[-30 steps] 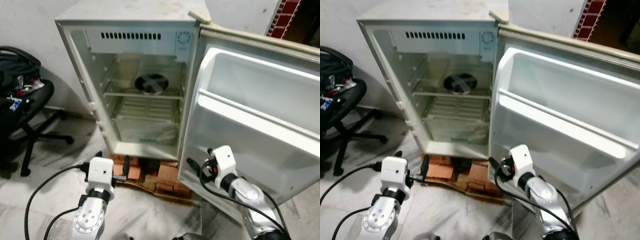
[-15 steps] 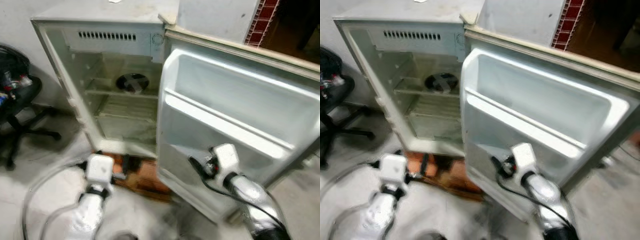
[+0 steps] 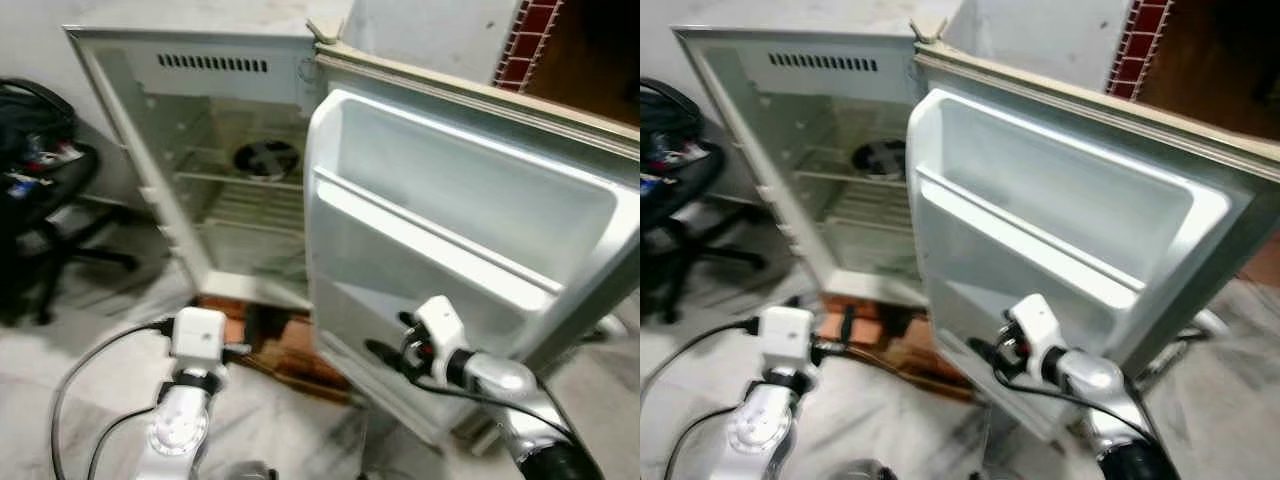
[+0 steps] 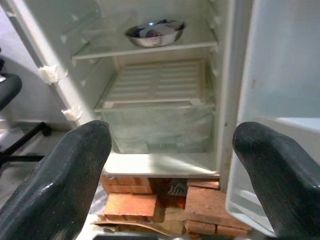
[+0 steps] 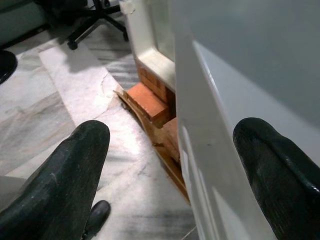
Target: Restocking fridge
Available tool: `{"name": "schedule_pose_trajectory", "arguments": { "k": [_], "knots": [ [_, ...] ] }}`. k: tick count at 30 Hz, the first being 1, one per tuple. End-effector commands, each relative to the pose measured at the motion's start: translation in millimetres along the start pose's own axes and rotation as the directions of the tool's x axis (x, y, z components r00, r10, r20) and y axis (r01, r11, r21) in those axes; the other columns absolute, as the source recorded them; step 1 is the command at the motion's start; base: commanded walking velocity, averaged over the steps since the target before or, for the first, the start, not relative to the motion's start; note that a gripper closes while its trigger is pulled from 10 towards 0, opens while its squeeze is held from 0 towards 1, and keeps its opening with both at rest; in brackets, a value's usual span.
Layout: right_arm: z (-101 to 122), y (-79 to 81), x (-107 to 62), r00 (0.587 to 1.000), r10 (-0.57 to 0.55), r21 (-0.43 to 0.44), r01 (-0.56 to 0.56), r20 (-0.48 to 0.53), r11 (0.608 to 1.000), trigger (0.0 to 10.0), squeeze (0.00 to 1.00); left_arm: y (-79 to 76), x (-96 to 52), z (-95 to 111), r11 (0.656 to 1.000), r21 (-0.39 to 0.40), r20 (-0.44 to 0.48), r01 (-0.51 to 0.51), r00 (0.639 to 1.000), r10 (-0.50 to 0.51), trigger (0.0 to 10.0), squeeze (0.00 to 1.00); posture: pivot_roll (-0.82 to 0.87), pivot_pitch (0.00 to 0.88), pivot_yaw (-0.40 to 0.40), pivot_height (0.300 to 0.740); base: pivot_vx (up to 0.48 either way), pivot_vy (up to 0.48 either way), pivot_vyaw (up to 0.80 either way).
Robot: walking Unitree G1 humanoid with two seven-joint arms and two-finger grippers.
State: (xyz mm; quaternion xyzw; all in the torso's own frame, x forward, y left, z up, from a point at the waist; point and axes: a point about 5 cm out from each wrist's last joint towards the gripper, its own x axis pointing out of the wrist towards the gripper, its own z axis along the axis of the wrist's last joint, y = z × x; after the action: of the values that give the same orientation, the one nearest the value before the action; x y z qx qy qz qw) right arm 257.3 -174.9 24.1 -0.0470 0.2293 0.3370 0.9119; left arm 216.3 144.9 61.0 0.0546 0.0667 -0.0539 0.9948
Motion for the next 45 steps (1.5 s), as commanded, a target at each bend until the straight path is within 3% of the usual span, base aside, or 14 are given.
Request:
{"name": "schedule_pose_trajectory", "arguments": {
  "k": [1,6,11,13,20,22,24,28,33,36,42,45],
  "knots": [
    [2.2,3.5,2.9,1.000,0.025,-0.001,-0.025,0.006,1.000,10.0,0.00,5.4,-0.3,-1.6,1.000,0.016,-0.008,-0.006,1.000,0.006,10.0,0.00,0.03,0.053,0.009,0.740,-0.270,-0.266,0.00],
    [-0.6,5.8,3.1,0.998,0.059,0.001,-0.059,-0.004,0.998,10.0,0.00,6.2,-0.1,-1.8,1.000,0.017,-0.007,-0.008,1.000,0.008,10.0,0.00,0.03,0.054,0.008,0.740,-0.241,-0.266,0.00],
    [-5.1,9.6,-4.9,0.982,0.181,-0.008,-0.181,-0.047,0.983,10.0,0.00,5.3,0.1,-2.2,1.000,0.016,-0.007,-0.008,1.000,0.008,10.0,0.00,0.03,0.054,0.008,0.740,0.000,-0.265,0.00],
    [-6.3,5.5,-10.6,0.971,0.224,-0.026,-0.227,-0.086,0.974,10.0,0.00,3.7,0.0,-2.6,1.000,0.016,-0.007,-0.004,1.000,0.004,10.0,0.00,0.03,0.055,0.007,0.740,0.000,-0.131,0.00],
    [-14.5,-9.5,-19.6,0.954,0.230,-0.061,-0.245,-0.192,0.968,10.0,0.00,3.8,0.5,-2.4,1.000,0.018,-0.006,-0.006,1.000,0.006,10.0,0.00,0.03,0.058,0.006,0.740,0.000,0.000,0.00],
    [-20.7,-14.7,-24.9,0.938,0.227,-0.093,-0.259,-0.262,0.961,10.0,0.00,4.6,0.3,-2.8,1.000,0.019,-0.008,-0.010,1.000,0.011,10.0,0.00,0.03,0.060,0.006,0.740,0.000,0.000,0.00],
    [-23.6,-28.9,-26.0,0.941,0.122,-0.140,-0.173,-0.315,0.975,10.0,0.00,6.8,-0.2,-3.2,0.999,0.026,-0.010,-0.020,1.000,0.021,10.0,0.00,0.04,0.065,0.007,0.740,0.000,0.000,0.00],
    [-14.0,-51.7,-23.1,0.952,-0.068,-0.206,0.005,-0.300,0.978,10.0,0.00,12.4,-0.5,-2.9,0.998,0.046,-0.026,-0.044,0.999,0.045,10.0,0.00,0.05,0.078,0.005,0.740,0.000,0.000,0.00],
    [-7.2,-74.9,-26.7,0.915,-0.275,-0.273,0.195,-0.295,0.942,10.0,0.00,25.6,-10.5,-17.5,0.991,0.048,-0.121,-0.122,0.984,0.127,10.0,0.00,0.06,0.087,0.007,0.740,0.000,0.000,0.00],
    [-9.6,-87.1,-34.0,0.868,-0.395,-0.309,0.303,-0.301,0.901,10.0,0.00,28.0,-19.9,-25.8,0.988,0.054,-0.177,-0.144,0.973,0.151,10.0,0.00,0.06,0.098,0.006,0.740,0.000,0.000,0.00],
    [-15.1,-95.9,-44.5,0.824,-0.478,-0.310,0.388,-0.304,0.868,10.0,0.00,33.1,-34.6,-31.2,0.980,0.044,-0.212,-0.194,0.957,0.199,10.0,0.00,0.06,0.103,0.007,0.740,0.000,0.000,0.00],
    [-19.2,-96.2,-46.7,0.816,-0.509,-0.250,0.451,-0.274,0.857,10.0,0.00,30.6,-41.7,-33.4,0.980,0.047,-0.227,-0.191,0.954,0.197,10.0,0.00,0.07,0.102,0.008,0.740,0.000,0.000,0.00]
  ]
}}
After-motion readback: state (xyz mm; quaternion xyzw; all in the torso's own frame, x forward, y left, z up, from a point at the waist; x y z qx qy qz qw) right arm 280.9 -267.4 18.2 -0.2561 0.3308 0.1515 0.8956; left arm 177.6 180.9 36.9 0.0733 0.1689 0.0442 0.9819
